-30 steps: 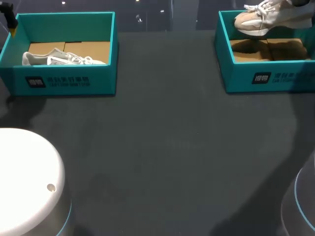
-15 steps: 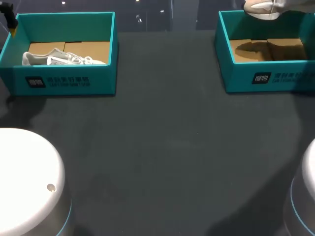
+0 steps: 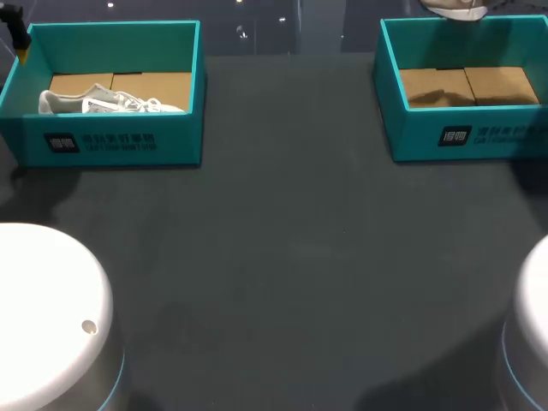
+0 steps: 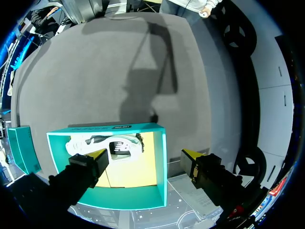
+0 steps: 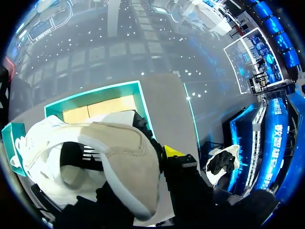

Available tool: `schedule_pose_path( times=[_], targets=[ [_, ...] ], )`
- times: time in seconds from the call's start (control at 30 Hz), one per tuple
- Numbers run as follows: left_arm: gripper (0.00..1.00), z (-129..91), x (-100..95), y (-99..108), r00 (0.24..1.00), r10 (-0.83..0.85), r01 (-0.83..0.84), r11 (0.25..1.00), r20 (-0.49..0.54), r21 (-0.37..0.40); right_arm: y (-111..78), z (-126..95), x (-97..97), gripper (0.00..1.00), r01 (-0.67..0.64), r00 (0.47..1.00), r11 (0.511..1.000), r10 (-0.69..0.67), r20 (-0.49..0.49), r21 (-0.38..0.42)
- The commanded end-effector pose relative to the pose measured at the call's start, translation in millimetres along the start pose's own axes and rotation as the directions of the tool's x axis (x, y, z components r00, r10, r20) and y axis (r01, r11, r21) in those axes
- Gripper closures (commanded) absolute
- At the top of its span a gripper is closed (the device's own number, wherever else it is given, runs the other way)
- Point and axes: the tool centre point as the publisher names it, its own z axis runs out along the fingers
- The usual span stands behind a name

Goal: Take the shoe out of the shoebox, open the shoe tongue, remove and reinsert the insole, then place the shoe into the shoebox

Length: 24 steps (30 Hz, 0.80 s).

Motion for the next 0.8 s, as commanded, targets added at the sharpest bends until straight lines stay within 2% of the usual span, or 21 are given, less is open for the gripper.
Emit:
schedule_pose_path(
  times=[0.03, 0.27, 0.53, 0.8],
  targets=[
    [0.00, -1, 0.4, 0, 1.000, 0.001, -0.001, 1.000, -0.002, -0.001, -61.0, -42, 5.1, 1.00, 0.000, 1.000, 0.992, 0.004, 0.031, -0.127],
    [0.00, -1, 0.4, 0, 1.000, 0.001, -0.001, 1.000, -0.002, -0.001, -123.5, -64, 25.4, 1.00, -0.003, 0.999, 0.990, 0.007, 0.031, -0.143],
    [0.00, -1, 0.4, 0, 1.000, 0.001, -0.001, 1.000, -0.002, -0.001, -195.2, -86, 50.5, 1.00, -0.020, 0.999, 0.992, 0.025, 0.038, -0.121],
    [0.00, -1, 0.4, 0, 1.000, 0.001, -0.001, 1.000, -0.002, -0.001, -251.3, -93, 80.4, 1.00, -0.009, 0.999, 0.988, 0.014, 0.033, -0.155]
  ],
)
